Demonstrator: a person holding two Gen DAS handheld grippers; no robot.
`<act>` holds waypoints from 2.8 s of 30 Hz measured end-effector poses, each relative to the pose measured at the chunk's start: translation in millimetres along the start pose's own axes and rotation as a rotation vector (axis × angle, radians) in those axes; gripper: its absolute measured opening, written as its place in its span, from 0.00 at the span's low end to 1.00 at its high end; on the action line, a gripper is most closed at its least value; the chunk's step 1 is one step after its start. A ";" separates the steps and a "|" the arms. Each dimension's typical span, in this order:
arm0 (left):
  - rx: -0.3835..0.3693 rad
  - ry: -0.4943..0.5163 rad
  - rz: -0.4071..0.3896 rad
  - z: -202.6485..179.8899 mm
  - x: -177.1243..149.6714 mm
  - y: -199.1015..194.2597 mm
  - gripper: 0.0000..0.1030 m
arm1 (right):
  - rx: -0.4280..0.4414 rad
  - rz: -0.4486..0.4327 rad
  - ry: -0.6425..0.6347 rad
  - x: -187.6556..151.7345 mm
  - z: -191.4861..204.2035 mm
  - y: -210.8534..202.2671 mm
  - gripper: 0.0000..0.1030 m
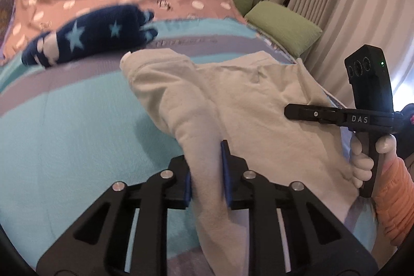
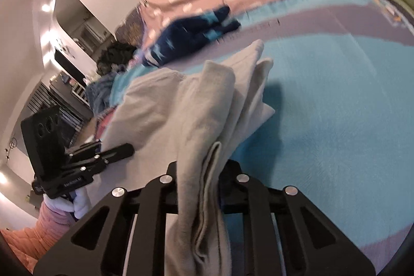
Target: Fold small clothes
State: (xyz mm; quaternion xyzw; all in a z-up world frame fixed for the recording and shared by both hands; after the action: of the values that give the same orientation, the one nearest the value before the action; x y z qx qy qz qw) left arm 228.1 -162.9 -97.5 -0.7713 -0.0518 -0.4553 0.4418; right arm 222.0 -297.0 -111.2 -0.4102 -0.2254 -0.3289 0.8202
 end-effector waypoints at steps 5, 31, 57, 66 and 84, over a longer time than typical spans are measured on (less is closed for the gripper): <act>-0.023 0.025 -0.076 -22.8 26.5 -31.6 0.17 | -0.042 -0.123 -0.094 13.0 32.4 -46.1 0.15; 0.130 0.203 -0.168 -26.7 299.3 126.7 0.17 | -0.309 -0.303 -0.111 280.7 -75.3 -37.4 0.14; 0.175 0.137 -0.115 2.9 172.5 163.1 0.78 | -0.721 -0.353 -0.158 149.9 -134.7 -39.3 0.64; 0.210 0.158 -0.303 -68.6 106.2 3.5 0.98 | -0.725 -0.450 -0.108 33.8 -39.3 -136.2 0.99; 0.252 0.067 -0.363 -118.5 27.6 -147.7 0.98 | -0.749 -0.528 -0.056 -60.1 68.5 -225.4 0.99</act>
State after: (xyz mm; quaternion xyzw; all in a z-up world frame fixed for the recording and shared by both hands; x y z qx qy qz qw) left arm 95.1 -168.9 39.9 -0.6724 -0.2315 -0.5428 0.4468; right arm 10.9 -320.2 7.2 -0.6156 -0.2099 -0.5743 0.4971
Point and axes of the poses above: each gripper's, at about its wrist camera, not at the fingertips, and y roughly the way its jaws point, z to its left, x to its top, the point moved 7 cm from there along y, roughly the way its jaws point, and after that the axes turned 5 degrees about -z, right-handed, at the moved point
